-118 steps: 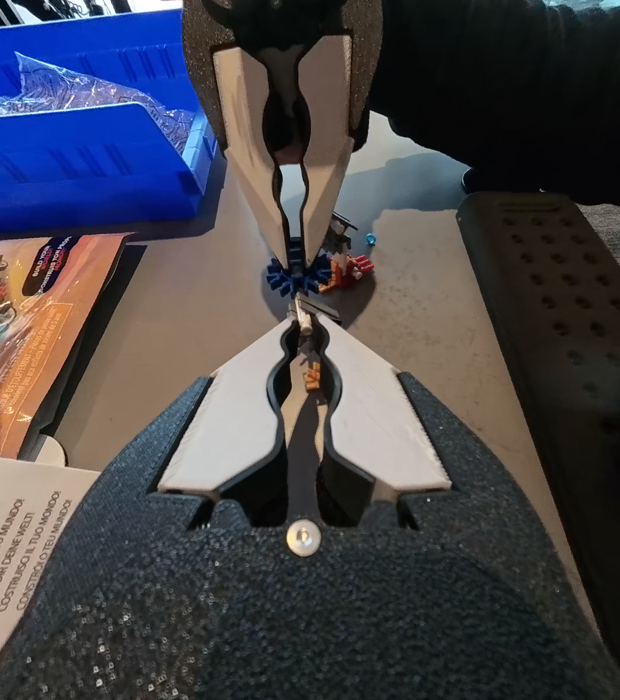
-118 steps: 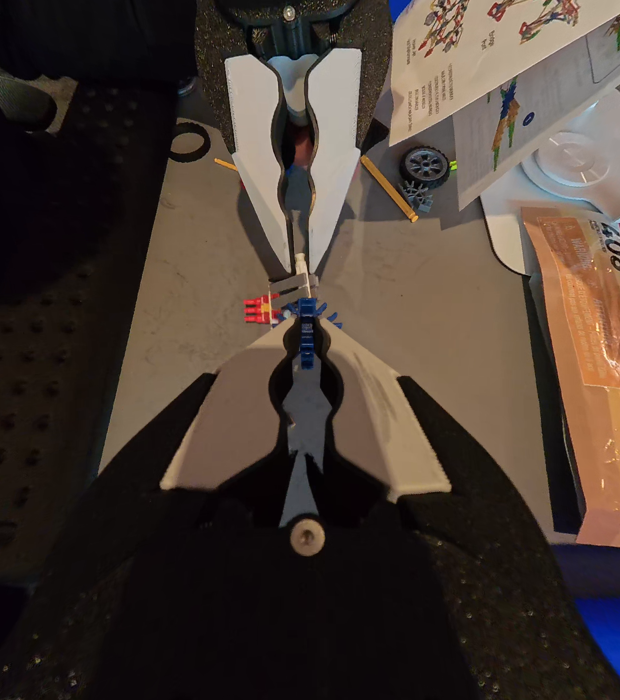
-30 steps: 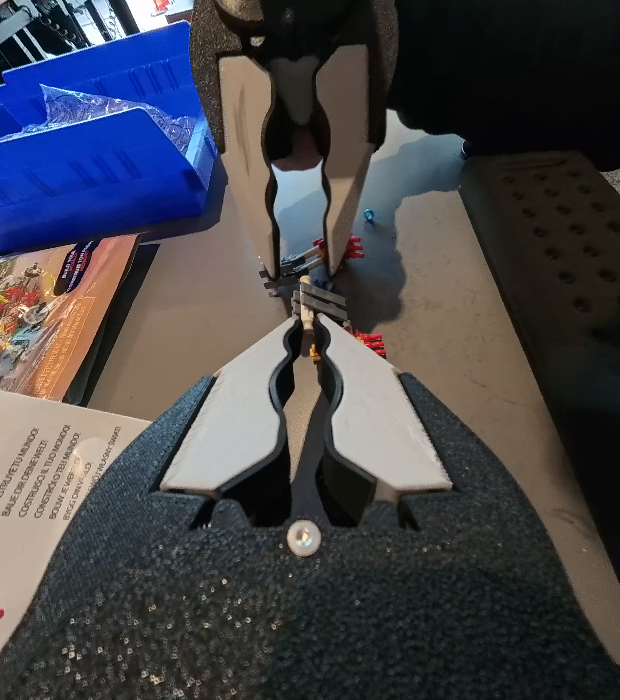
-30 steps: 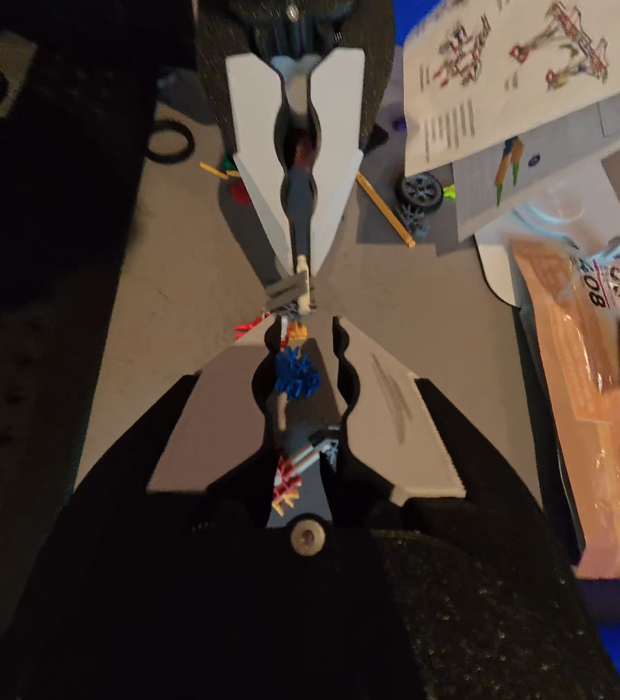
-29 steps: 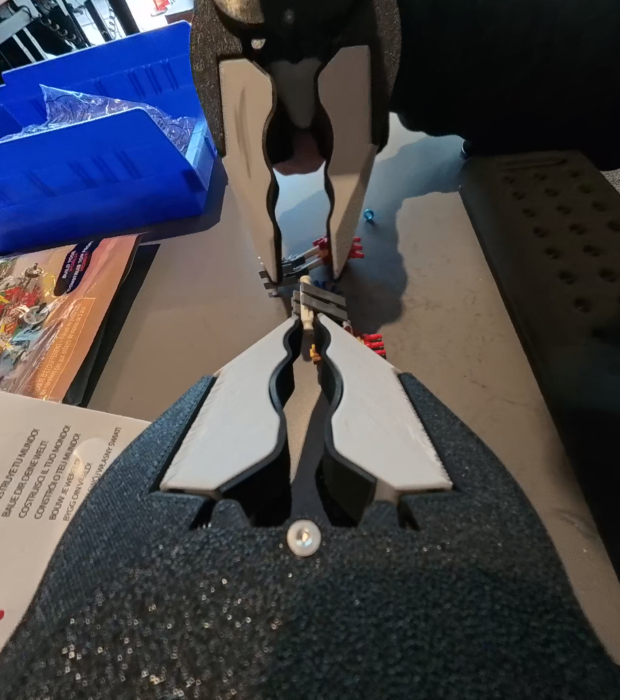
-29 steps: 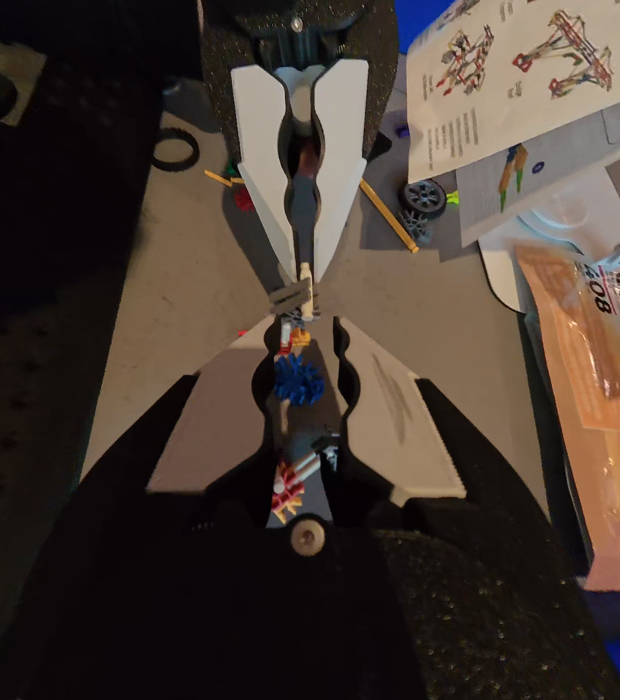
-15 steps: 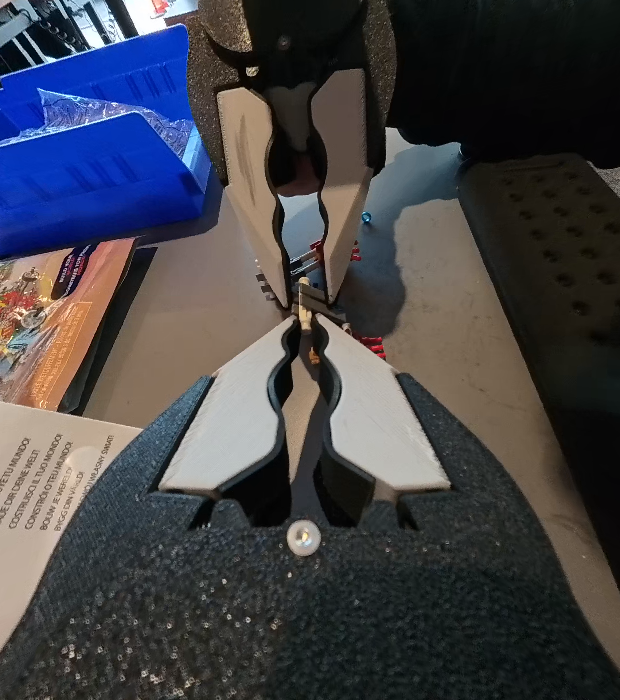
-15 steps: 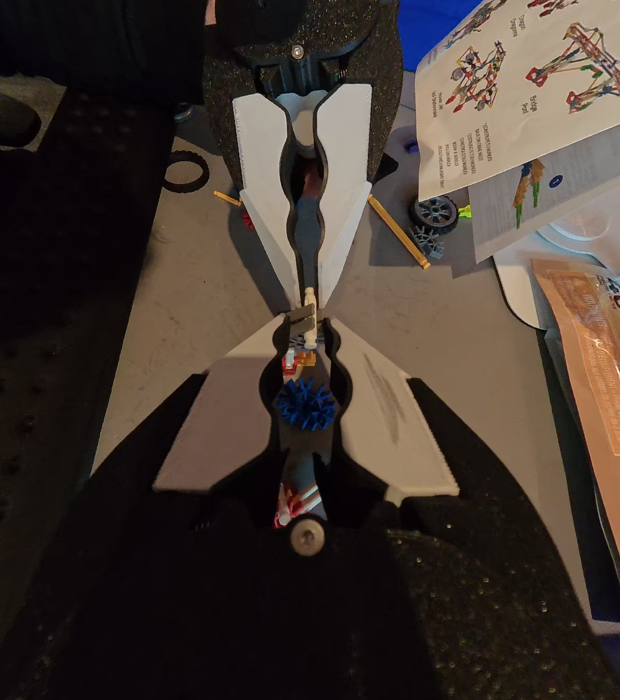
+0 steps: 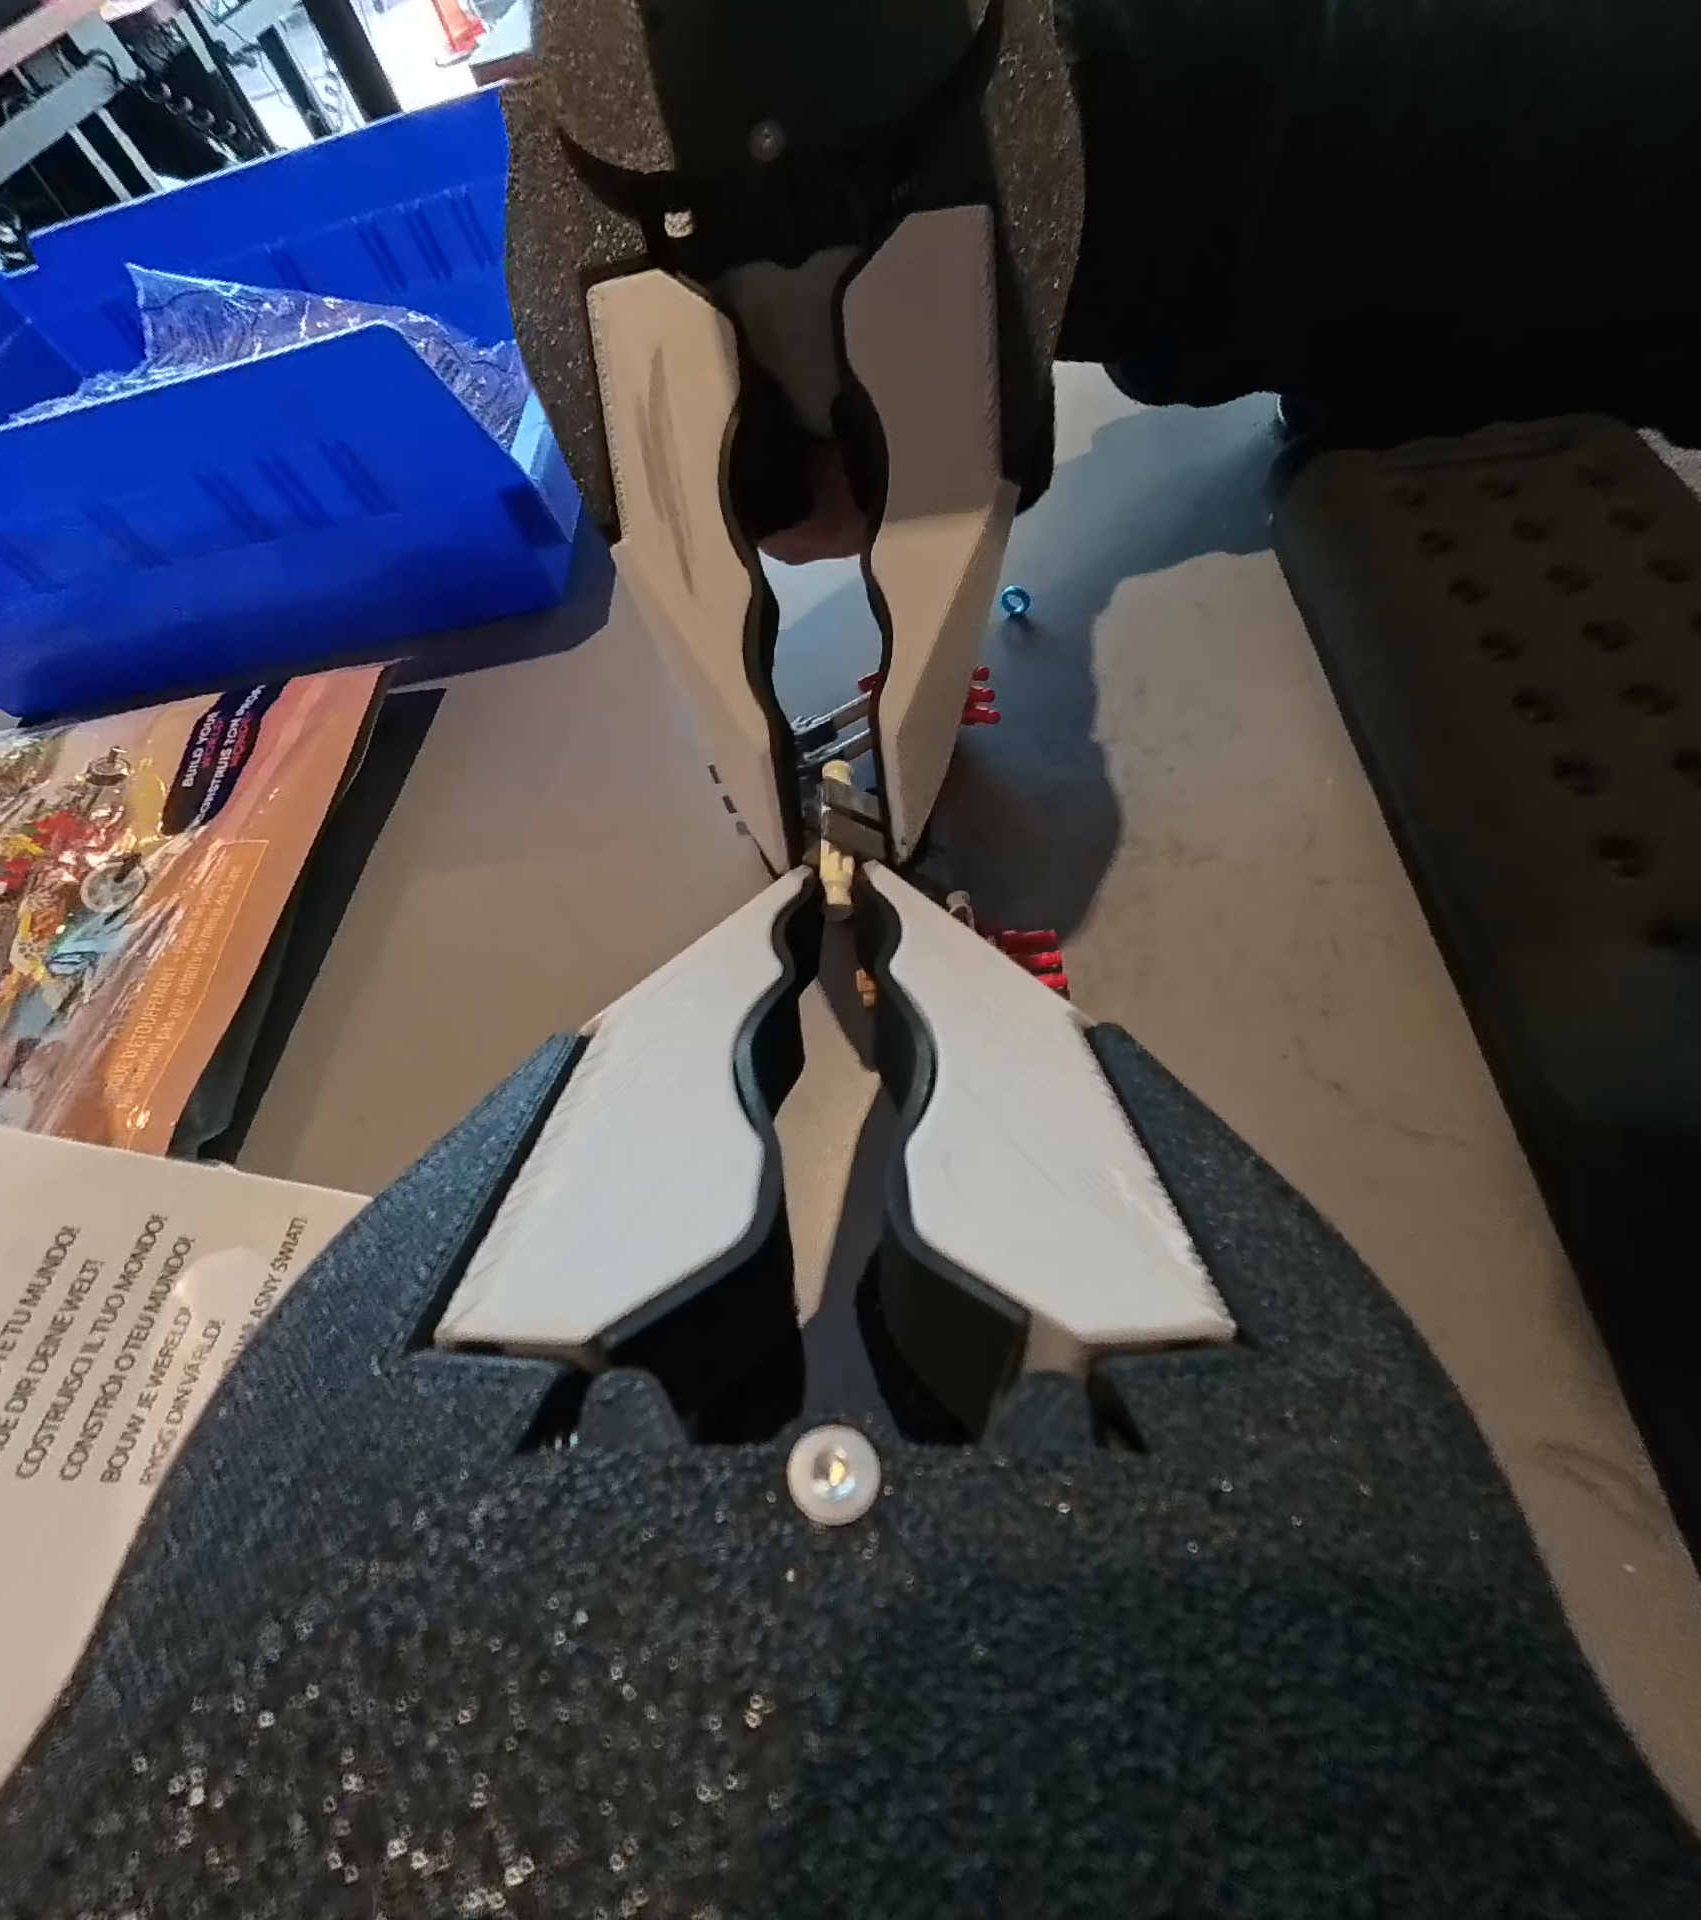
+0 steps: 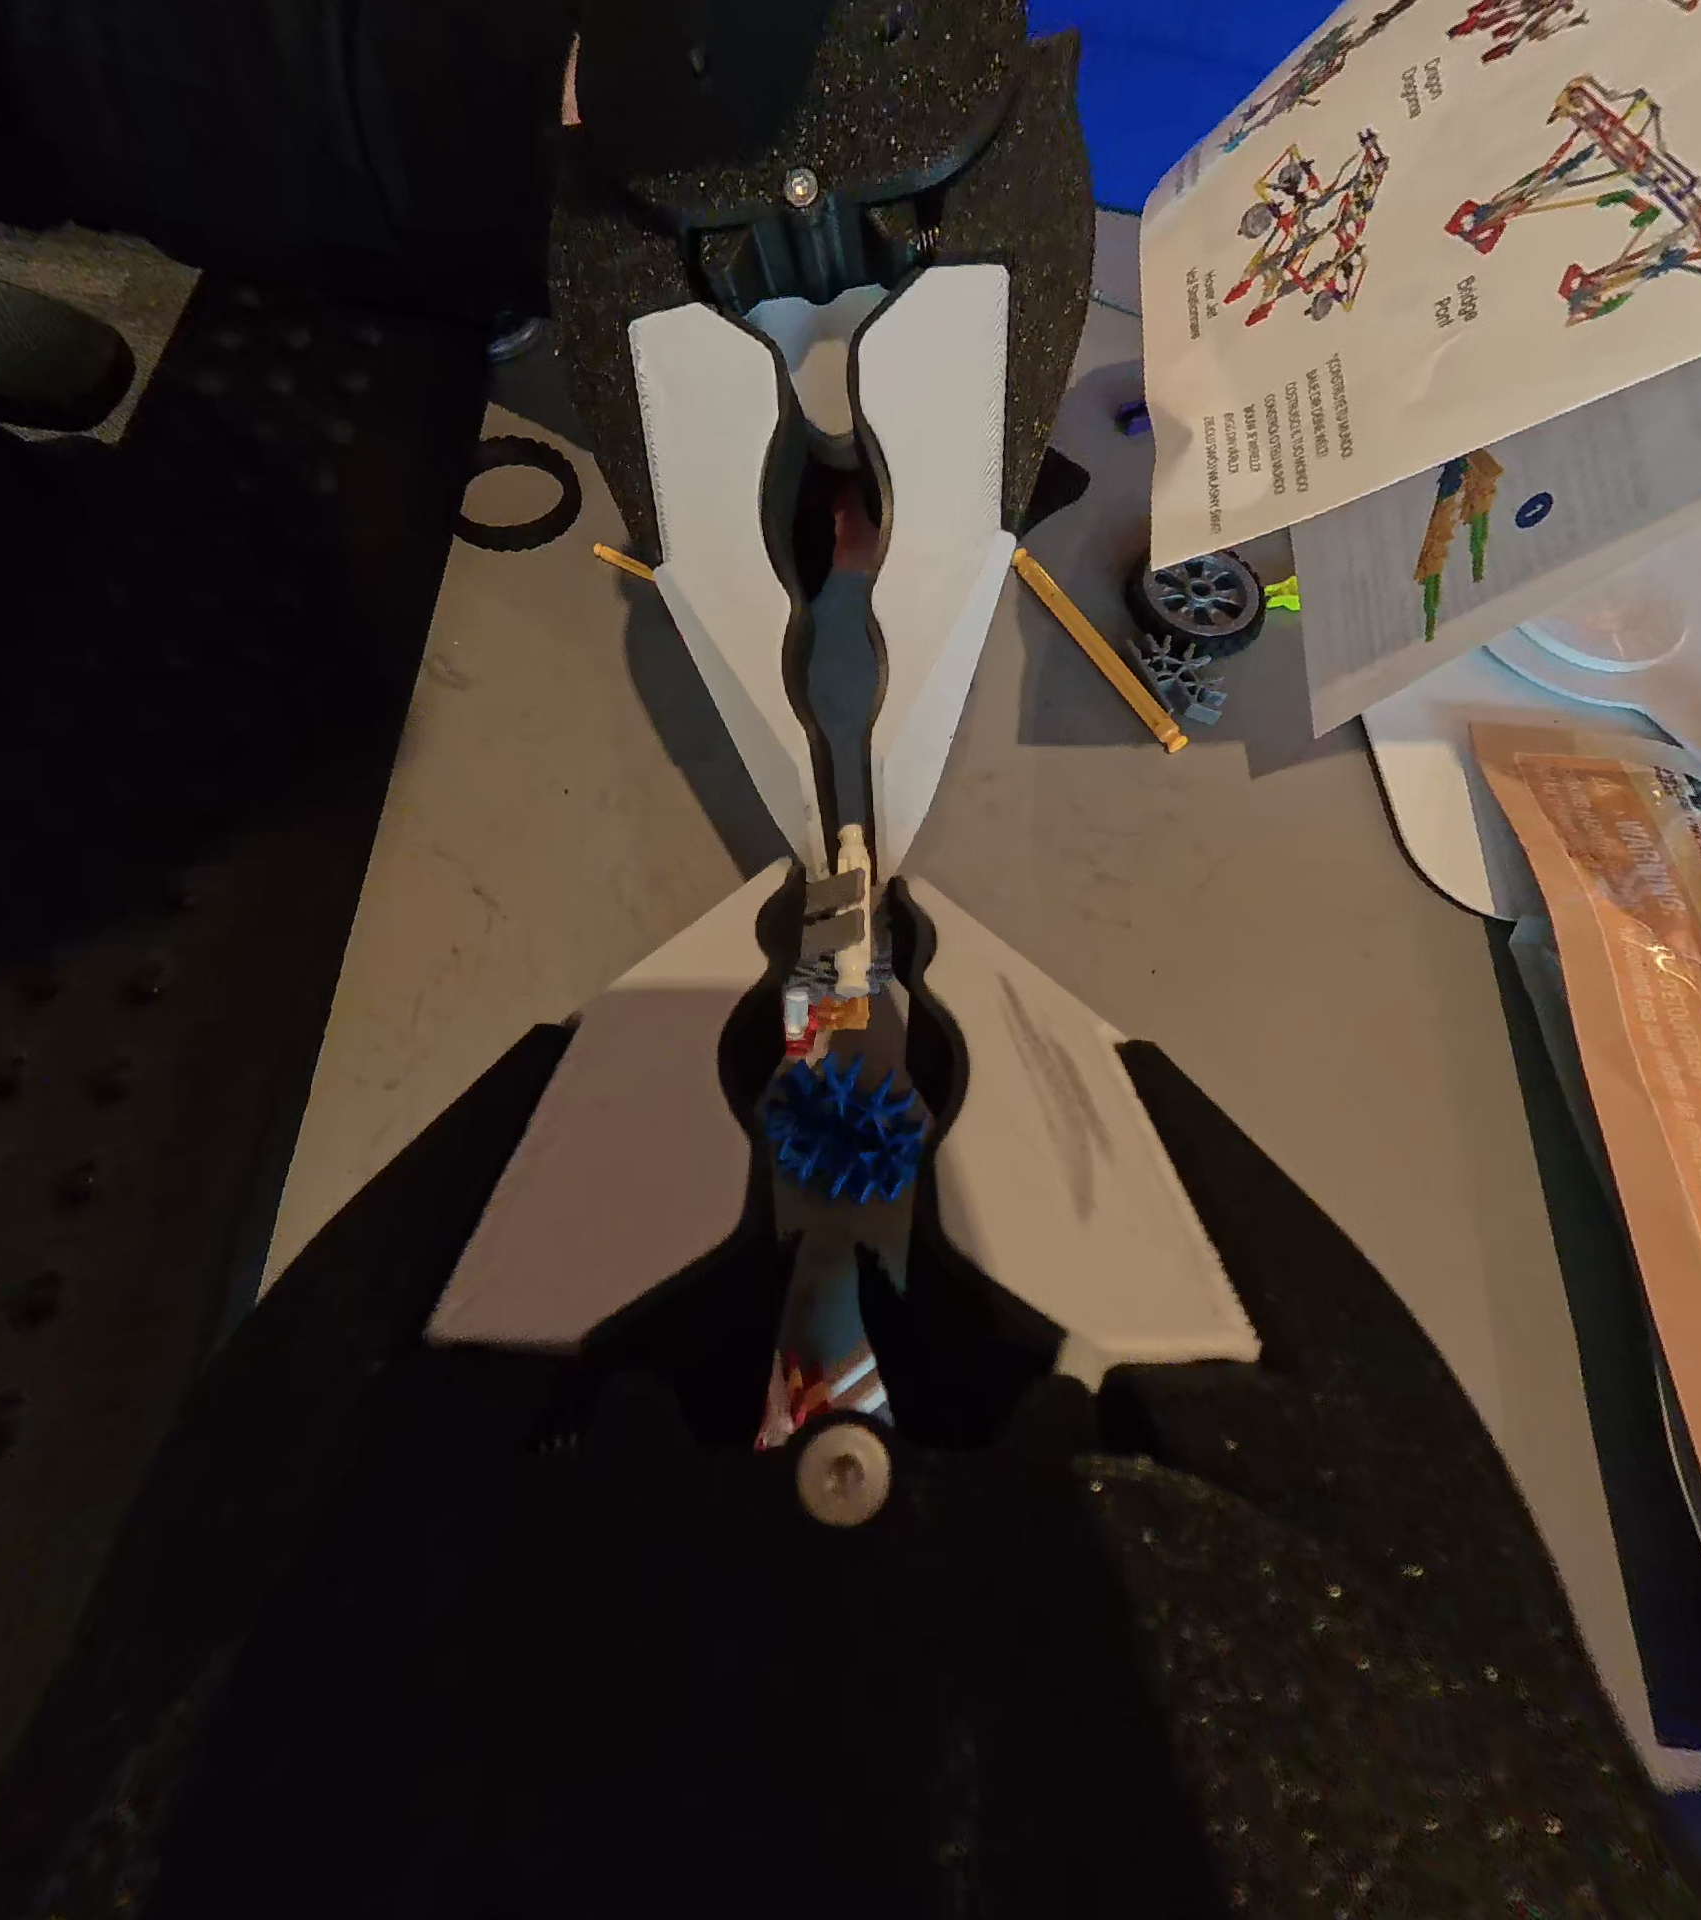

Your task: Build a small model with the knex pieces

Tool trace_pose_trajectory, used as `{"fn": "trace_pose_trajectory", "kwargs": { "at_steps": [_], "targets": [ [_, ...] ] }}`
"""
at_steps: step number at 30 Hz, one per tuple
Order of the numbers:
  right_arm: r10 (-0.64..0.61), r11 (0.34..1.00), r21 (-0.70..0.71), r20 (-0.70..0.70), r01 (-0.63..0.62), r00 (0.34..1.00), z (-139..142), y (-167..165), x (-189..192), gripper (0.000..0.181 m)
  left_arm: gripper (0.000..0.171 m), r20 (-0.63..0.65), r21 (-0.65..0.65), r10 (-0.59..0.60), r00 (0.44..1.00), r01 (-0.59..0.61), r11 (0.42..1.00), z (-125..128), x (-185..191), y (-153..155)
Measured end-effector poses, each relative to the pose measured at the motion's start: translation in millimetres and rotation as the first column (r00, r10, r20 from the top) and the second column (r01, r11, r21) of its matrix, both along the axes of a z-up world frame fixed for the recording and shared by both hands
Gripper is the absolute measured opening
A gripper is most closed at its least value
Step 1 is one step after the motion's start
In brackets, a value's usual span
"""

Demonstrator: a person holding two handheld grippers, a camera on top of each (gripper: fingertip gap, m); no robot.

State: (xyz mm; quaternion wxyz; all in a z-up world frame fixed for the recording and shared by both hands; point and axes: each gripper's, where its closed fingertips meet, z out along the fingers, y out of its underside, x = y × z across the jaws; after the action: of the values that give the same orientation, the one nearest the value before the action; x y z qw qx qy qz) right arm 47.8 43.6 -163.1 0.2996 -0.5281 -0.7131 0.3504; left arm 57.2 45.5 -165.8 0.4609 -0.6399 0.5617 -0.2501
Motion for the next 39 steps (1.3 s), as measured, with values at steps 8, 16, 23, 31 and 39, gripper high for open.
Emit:
{"fn": "trace_pose_trajectory", "kwargs": {
  "at_steps": [8,16,23,31,39],
  "targets": [
    [0.009,1.000,-0.004,-0.011,-0.009,1.000,0.4,-1.7,0.9,0.016,0.006,-0.021,0.007,-0.012,1.000,0.012,1.000,0.2,-2.3,-2.5],
    [0.011,1.000,-0.004,0.004,-0.011,1.000,0.4,-1.3,4.3,0.015,0.006,-0.029,0.008,-0.014,0.999,0.014,1.000,0.2,-4.0,-2.6],
    [0.011,1.000,0.002,0.018,-0.011,1.000,0.1,-1.1,6.9,0.014,0.005,-0.035,0.004,-0.007,0.999,0.007,1.000,-0.1,-5.6,-3.3],
    [0.017,1.000,-0.002,0.015,-0.017,1.000,0.3,-2.8,5.5,0.012,0.003,-0.045,0.017,-0.011,0.999,0.012,1.000,0.0,-2.3,-4.4],
    [-0.004,1.000,0.028,0.015,0.004,1.000,1.1,-0.2,5.6,0.013,0.004,-0.054,0.028,-0.003,0.999,0.004,1.000,0.3,-3.8,-2.3]
  ]
}}
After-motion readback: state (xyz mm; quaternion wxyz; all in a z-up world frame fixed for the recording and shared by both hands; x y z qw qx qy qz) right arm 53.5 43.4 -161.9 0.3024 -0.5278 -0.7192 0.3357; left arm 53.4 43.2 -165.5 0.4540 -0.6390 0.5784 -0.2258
